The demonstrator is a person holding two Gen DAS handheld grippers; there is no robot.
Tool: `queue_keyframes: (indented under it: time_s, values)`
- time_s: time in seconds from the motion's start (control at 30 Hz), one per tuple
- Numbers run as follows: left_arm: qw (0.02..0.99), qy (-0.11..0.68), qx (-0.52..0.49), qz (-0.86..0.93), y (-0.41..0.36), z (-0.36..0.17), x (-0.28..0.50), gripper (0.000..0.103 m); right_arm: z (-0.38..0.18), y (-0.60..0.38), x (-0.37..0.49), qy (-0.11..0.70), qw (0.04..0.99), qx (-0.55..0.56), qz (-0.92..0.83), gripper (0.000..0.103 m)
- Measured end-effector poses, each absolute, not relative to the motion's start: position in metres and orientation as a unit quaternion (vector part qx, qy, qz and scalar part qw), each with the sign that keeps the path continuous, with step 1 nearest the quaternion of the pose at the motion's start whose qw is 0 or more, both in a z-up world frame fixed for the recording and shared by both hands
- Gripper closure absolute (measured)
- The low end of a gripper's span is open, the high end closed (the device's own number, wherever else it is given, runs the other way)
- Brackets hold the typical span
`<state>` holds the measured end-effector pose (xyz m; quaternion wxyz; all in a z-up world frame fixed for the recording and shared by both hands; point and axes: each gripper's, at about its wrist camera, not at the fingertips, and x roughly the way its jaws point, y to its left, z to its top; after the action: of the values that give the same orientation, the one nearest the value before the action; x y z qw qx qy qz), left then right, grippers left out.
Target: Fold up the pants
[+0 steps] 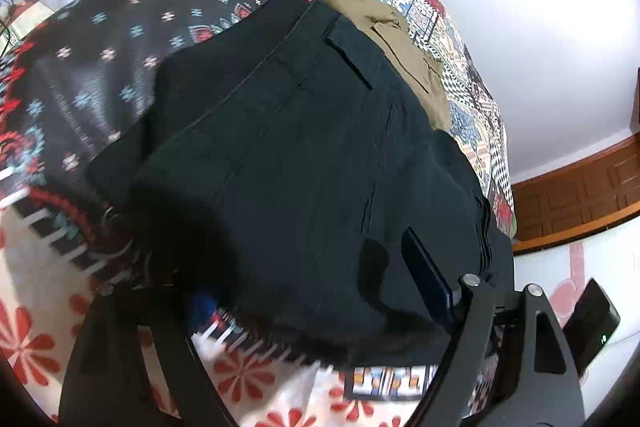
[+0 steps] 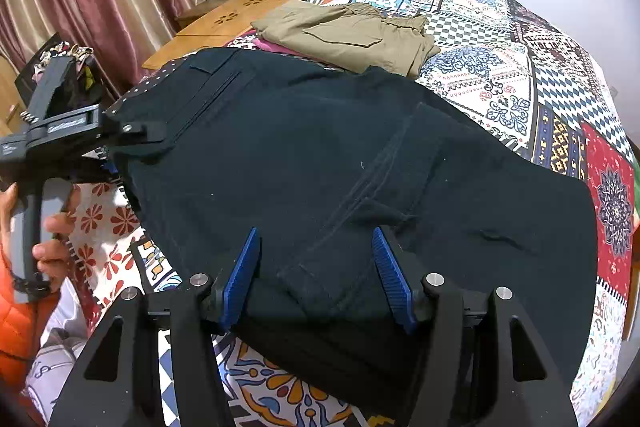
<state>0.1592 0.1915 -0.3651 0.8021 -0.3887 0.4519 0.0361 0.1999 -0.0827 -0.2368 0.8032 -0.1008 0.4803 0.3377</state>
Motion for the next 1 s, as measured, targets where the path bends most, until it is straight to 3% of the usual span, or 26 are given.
queue_keyframes:
  time_s: [0.13,0.2,0.23,0.47,0.63,1.0]
  values:
    - [0.809,0.448,-0.377,0.050,0.187,-0.363,0.167,0.022,-0.237,-0.083,0.200,0.480,0.803,-0.101,0.338,0.047]
    - [0.815,0.451,-0.358,0.065,0.187,-0.361,0.168,0.034,-0.237,-0.083,0.200,0.480,0.803,-0.101,0.338,0.047]
    - [0.817,0.456,-0.344,0.078,0.186,-0.360,0.169,0.046,-0.237,-0.083,0.200,0.481,0.803,-0.100,0.338,0.047]
    - [0.837,0.448,-0.295,0.108,0.183,-0.348,0.166,0.072,-0.237,-0.084,0.199,0.480,0.803,-0.101,0.337,0.047]
    - [0.868,0.430,-0.221,0.113,0.167,-0.325,0.163,0.081,-0.233,-0.086,0.198,0.477,0.805,-0.102,0.338,0.047]
    - [0.915,0.379,-0.119,0.072,0.129,-0.252,0.169,0.083,-0.207,-0.134,0.209,0.450,0.835,-0.073,0.307,0.047]
